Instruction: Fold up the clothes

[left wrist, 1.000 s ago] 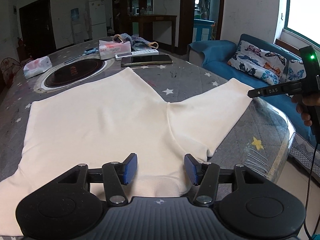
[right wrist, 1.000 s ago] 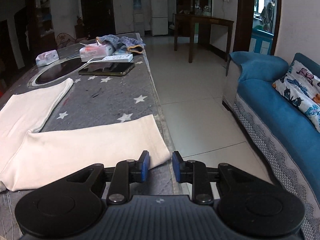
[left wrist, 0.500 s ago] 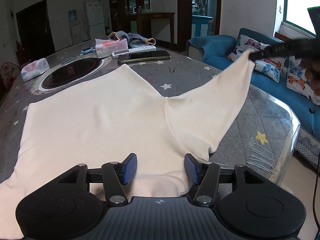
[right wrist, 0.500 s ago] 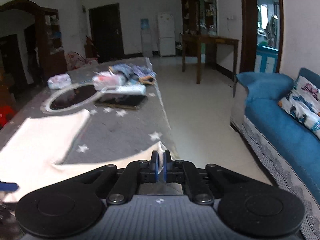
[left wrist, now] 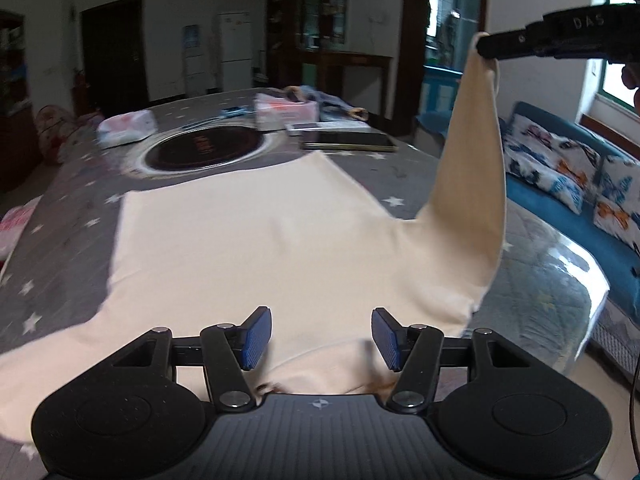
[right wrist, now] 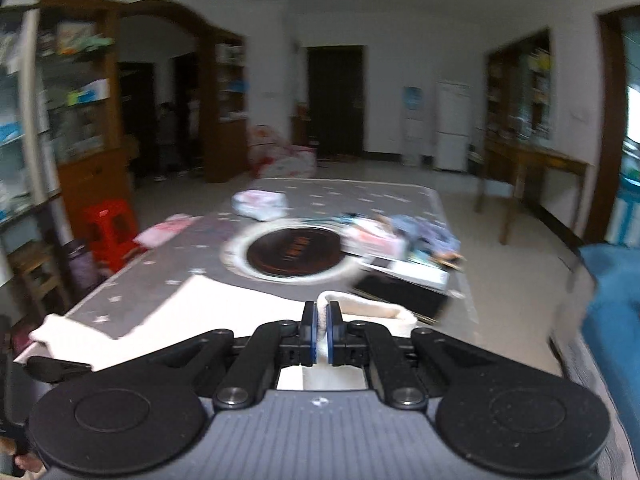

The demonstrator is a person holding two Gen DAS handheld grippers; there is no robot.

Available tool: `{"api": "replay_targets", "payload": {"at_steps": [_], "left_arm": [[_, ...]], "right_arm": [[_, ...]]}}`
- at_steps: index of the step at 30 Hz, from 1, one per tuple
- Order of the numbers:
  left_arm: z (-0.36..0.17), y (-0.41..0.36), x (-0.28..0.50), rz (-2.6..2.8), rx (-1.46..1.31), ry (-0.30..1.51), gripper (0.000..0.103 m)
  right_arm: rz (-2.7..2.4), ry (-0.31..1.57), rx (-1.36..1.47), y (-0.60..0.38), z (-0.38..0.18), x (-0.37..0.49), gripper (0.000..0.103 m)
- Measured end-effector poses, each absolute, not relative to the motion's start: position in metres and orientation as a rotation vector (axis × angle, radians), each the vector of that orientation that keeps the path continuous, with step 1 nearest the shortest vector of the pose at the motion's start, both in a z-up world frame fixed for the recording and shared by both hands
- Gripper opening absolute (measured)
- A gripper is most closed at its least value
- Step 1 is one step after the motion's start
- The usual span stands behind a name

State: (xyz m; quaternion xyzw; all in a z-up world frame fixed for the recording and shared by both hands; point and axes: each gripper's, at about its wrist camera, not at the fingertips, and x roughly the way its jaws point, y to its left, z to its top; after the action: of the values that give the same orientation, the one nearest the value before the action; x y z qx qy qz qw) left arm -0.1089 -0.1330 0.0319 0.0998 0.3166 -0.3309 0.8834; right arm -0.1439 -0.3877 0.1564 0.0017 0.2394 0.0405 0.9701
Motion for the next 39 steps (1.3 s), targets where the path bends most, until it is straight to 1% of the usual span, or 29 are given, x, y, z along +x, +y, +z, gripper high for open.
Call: {"api": "replay_targets", "payload": {"at_steps": [7,17,20,21,29,33,37,38,39], "left_arm": [[0.03,-0.098,-0.11,-0.617,0.148,0.662,0.059],[0.025,-0.075,-0.108,-0.558,0.105,0.683,0.061],[0.024,-0.071,-0.107,-0.545,0.097,0.688,0.061],[0.025,-0.072,-0.107,-0.545,0.098,0.688,0.061],[0.028,-0.071,-0.096,-0.516,0.079,0.682,0.061],[0.027,-0.074,-0.084,-0.477,0.081,0.69,0.059],[0.025,-0.077,-0.073,-0.437,0.082,0.698,0.059],[0.024,-0.078,-0.07,-0.427,0.083,0.7,0.058],[0.024,-0.079,-0.067,-0.417,0.083,0.702,0.054]], "right_arm": [[0.259,0.522,-0.088,-0.311,0.15,-0.104,0.004],[0.425,0.647,-0.143,-0.229,0.099,-0.068,0.004],[0.456,0.675,-0.146,-0.216,0.085,-0.064,0.006],[0.448,0.679,-0.154,-0.221,0.086,-0.066,0.011],[0.386,0.713,-0.218,-0.256,0.088,-0.083,0.016],[0.354,0.729,-0.249,-0.273,0.089,-0.091,0.024],[0.302,0.784,-0.276,-0.302,0.08,-0.108,0.026],[0.301,0.796,-0.279,-0.306,0.077,-0.112,0.028],[0.296,0.811,-0.284,-0.312,0.073,-0.119,0.031]]}}
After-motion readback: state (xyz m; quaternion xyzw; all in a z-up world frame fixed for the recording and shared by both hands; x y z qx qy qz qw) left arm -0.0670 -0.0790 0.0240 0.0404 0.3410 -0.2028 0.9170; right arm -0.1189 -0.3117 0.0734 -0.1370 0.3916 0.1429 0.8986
